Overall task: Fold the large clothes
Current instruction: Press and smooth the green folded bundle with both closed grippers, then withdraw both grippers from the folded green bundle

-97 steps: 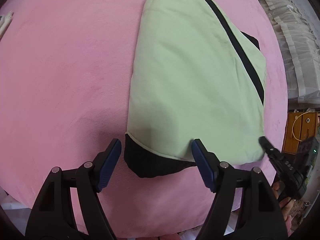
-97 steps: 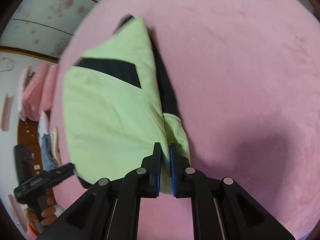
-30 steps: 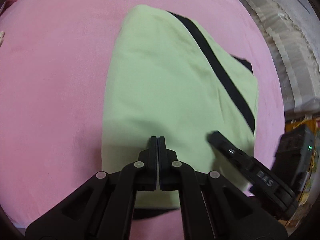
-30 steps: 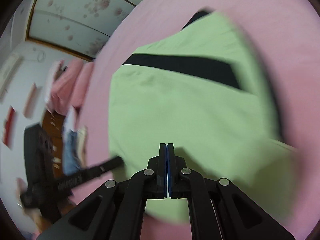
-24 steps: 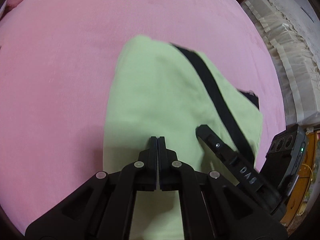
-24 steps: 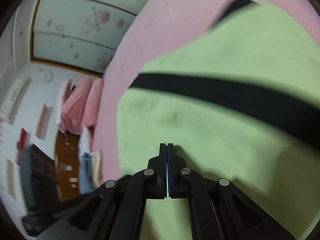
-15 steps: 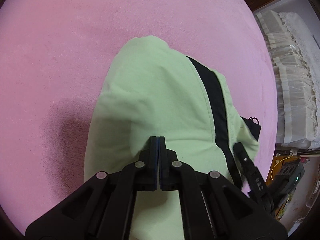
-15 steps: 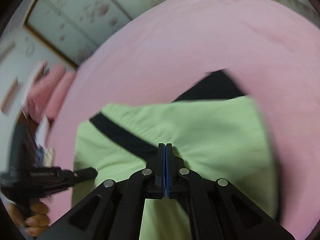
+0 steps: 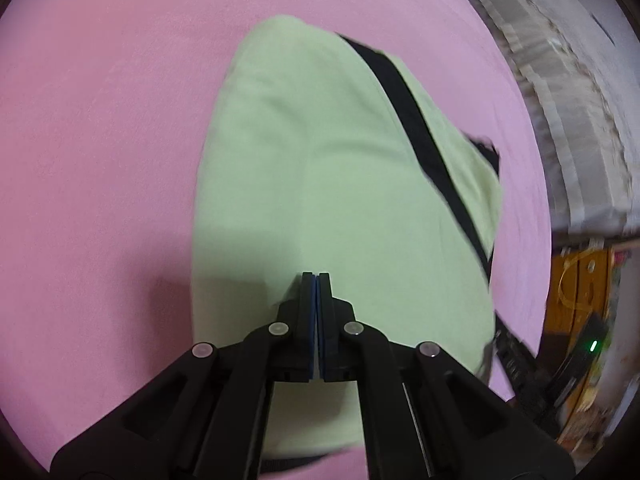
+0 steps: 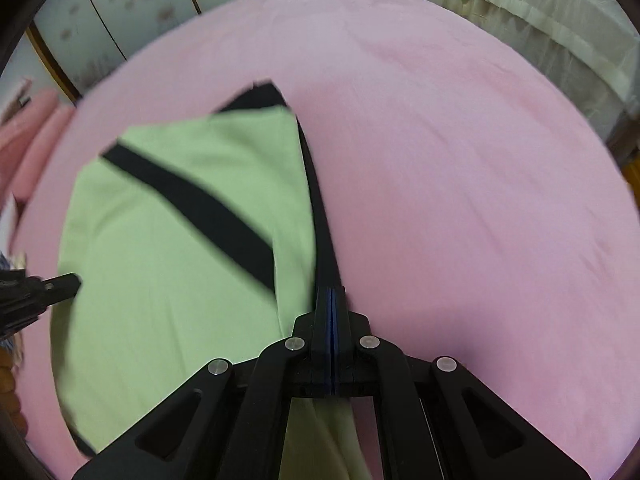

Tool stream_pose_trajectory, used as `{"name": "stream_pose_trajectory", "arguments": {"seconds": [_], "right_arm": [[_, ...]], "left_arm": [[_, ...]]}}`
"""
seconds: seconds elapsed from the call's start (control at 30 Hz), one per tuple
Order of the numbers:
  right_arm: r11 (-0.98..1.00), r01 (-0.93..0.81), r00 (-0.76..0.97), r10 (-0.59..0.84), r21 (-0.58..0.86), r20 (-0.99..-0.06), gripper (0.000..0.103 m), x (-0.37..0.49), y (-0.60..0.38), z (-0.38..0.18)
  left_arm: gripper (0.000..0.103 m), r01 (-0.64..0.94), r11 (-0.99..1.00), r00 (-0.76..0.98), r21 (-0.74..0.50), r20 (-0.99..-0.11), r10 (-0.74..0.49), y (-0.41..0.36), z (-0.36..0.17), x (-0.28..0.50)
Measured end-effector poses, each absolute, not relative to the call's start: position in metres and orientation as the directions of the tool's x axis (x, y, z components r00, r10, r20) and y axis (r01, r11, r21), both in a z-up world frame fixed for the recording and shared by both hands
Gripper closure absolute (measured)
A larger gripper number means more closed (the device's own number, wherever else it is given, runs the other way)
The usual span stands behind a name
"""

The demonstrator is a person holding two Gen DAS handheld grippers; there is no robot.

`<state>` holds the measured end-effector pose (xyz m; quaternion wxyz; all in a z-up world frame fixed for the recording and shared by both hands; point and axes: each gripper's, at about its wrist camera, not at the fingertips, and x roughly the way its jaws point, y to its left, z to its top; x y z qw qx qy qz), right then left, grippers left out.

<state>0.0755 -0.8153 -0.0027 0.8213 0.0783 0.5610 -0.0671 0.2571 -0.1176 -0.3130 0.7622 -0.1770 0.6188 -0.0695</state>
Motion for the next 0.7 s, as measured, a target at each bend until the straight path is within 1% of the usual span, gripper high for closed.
{"name": "stream_pose_trajectory", "arguments": {"seconds": [0.07,0.17,0.23,0.27,0.3,0.33,0.37,0.43,0.47,0.5,0.53,0.57,0.6,0.63,0.67,0.7], "right_arm": [[0.974,0.222,0.344,-0.042,0.038,-0.938,0.103,0.048,-0.815,0.008],[0.954,0.294,0.321,-0.036,0.063,-0.947,0.103,0.001,-0.823,0.030],[0.933,0.350,0.304,-0.024,0.088,-0.953,0.103,-0.031,-0.810,0.026],[0.927,0.364,0.302,-0.025,0.091,-0.953,0.103,-0.030,-0.799,0.027],[0.922,0.377,0.301,-0.028,0.092,-0.953,0.103,-0.045,-0.798,0.034],[0.919,0.381,0.298,-0.020,0.099,-0.954,0.103,-0.065,-0.757,0.041],[0.916,0.383,0.286,0.001,0.115,-0.958,0.103,-0.067,-0.734,0.036],[0.910,0.391,0.256,0.036,0.138,-0.966,0.098,-0.071,-0.715,0.036],[0.909,0.392,0.245,0.042,0.139,-0.969,0.092,-0.075,-0.694,0.033],[0.912,0.386,0.232,0.049,0.138,-0.972,0.085,-0.083,-0.685,0.036],[0.918,0.373,0.225,0.053,0.137,-0.973,0.080,-0.092,-0.678,0.041],[0.924,0.359,0.225,0.054,0.134,-0.973,0.071,-0.102,-0.673,0.046],[0.929,0.348,0.223,0.051,0.128,-0.974,0.065,-0.110,-0.658,0.050],[0.931,0.342,0.219,0.052,0.127,-0.974,0.064,-0.120,-0.647,0.056],[0.928,0.345,0.217,0.064,0.137,-0.974,0.064,-0.106,-0.621,0.054],[0.921,0.354,0.213,0.092,0.165,-0.973,0.062,-0.112,-0.610,0.059]], "left_arm": [[0.103,-0.060,0.940,0.241,-0.335,-0.919,-0.312,-0.115,-0.302,0.224],[0.102,-0.025,0.947,0.133,-0.322,-0.940,-0.316,-0.122,-0.302,0.192],[0.102,-0.015,0.951,0.116,-0.308,-0.945,-0.305,-0.124,-0.303,0.175],[0.102,-0.010,0.954,0.097,-0.299,-0.950,-0.297,-0.125,-0.305,0.168],[0.102,-0.009,0.956,0.081,-0.293,-0.953,-0.291,-0.124,-0.305,0.164],[0.102,-0.013,0.959,0.066,-0.282,-0.958,-0.281,-0.123,-0.306,0.157],[0.102,-0.022,0.962,0.059,-0.273,-0.961,-0.271,-0.121,-0.306,0.151],[0.099,-0.019,0.972,0.051,-0.234,-0.971,-0.233,-0.121,-0.302,0.143],[0.094,-0.006,0.976,0.055,-0.217,-0.975,-0.216,-0.120,-0.298,0.140],[0.084,0.017,0.980,0.068,-0.198,-0.978,-0.198,-0.121,-0.292,0.136],[0.075,0.041,0.984,0.083,-0.175,-0.981,-0.178,-0.120,-0.286,0.134],[0.055,0.055,0.987,0.094,-0.153,-0.983,-0.157,-0.118,-0.278,0.133],[0.040,0.055,0.989,0.109,-0.138,-0.984,-0.144,-0.115,-0.270,0.131],[0.037,0.039,0.990,0.127,-0.137,-0.982,-0.141,-0.113,-0.262,0.130],[0.034,0.020,0.990,0.141,-0.141,-0.980,-0.143,-0.118,-0.254,0.130],[0.032,0.000,0.988,0.148,-0.153,-0.977,-0.151,-0.112,-0.246,0.129]]}}
